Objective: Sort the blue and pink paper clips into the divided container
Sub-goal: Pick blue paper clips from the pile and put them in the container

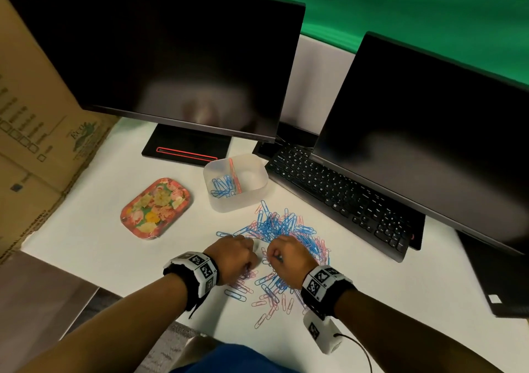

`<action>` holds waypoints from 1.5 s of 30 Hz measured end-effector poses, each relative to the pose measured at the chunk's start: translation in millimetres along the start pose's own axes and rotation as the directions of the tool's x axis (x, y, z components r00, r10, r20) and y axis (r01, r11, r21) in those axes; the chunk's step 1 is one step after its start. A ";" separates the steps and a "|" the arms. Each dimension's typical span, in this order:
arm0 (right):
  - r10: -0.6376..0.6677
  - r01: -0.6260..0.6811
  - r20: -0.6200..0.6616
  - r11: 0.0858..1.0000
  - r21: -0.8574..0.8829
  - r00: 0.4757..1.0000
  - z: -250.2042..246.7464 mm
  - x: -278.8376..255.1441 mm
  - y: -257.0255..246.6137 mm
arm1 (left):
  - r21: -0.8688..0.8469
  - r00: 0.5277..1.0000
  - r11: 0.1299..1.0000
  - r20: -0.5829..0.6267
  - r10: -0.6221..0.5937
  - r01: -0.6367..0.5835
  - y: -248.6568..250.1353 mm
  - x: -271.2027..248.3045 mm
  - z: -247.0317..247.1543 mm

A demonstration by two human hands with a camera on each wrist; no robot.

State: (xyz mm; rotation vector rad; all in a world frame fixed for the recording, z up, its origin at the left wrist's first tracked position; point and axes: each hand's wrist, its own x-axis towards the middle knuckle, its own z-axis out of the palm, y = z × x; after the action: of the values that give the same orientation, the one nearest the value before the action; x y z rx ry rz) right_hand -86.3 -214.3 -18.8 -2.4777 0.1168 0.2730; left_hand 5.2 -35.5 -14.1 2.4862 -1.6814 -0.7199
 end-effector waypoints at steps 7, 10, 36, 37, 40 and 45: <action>0.329 -0.297 0.053 0.756 0.583 0.943 -19.9 -3.2 11.8 | -0.108 0.996 0.990 -0.009 -0.089 0.088 -6.2 4.2 2.3; 0.371 -0.377 0.154 0.665 0.644 0.916 -24.0 -7.9 23.0 | -0.285 0.988 0.951 -0.066 -0.142 0.118 -8.0 1.7 2.0; 0.099 -0.078 0.069 0.963 -0.257 0.993 -10.6 9.9 2.2 | -0.678 0.840 0.655 -0.102 -0.534 0.334 -25.3 -32.0 -2.4; 0.100 -0.081 0.067 0.968 -0.236 0.993 -10.5 9.8 2.9 | -0.647 0.853 0.686 -0.103 -0.512 0.334 -26.1 -35.8 -1.4; 0.074 -0.063 0.065 0.986 -0.157 0.995 -11.1 10.2 4.4 | -0.450 0.901 0.821 -0.077 -0.428 0.351 -27.4 -43.9 8.3; 0.125 -0.125 0.013 0.974 0.188 0.992 -16.1 11.3 0.5 | -0.263 0.916 0.891 -0.056 -0.398 0.371 -27.0 -44.7 27.9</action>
State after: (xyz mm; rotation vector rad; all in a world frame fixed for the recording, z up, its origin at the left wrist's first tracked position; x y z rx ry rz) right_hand -72.6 -224.6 -9.0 -2.2853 0.2857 0.3022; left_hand 3.8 21.1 -31.5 2.6404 -0.9953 -0.7522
